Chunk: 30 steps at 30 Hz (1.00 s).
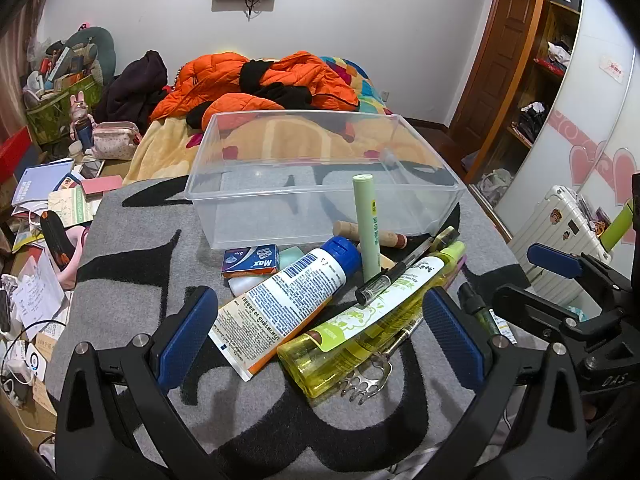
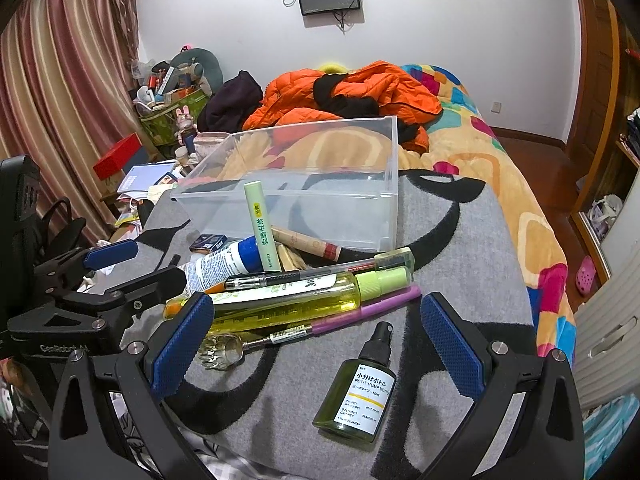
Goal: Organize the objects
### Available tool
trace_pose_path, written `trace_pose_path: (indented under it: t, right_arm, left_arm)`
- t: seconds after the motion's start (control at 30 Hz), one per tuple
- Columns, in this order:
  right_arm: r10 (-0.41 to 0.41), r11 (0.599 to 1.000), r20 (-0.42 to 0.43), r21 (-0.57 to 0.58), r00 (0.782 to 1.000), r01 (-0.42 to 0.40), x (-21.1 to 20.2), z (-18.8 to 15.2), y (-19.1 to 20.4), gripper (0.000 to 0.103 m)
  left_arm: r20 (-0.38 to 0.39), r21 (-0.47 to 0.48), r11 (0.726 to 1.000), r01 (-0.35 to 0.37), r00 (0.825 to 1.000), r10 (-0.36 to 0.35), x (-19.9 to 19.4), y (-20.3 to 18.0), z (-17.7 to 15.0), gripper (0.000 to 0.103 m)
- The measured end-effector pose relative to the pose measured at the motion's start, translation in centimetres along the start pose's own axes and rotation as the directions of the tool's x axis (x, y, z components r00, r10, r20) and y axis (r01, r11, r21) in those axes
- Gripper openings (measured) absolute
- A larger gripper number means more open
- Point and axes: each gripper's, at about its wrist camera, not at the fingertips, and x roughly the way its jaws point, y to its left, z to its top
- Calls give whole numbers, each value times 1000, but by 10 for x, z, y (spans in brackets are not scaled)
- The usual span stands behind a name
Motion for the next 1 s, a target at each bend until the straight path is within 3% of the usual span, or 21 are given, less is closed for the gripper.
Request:
trace_pose_path:
  t: [1.0]
  right_arm:
    - [-4,1000,-9,3,1000,4,1,0,0,103]
  left_arm:
    - [-3,4,1000,9,1000,-9,0,-4,5,103]
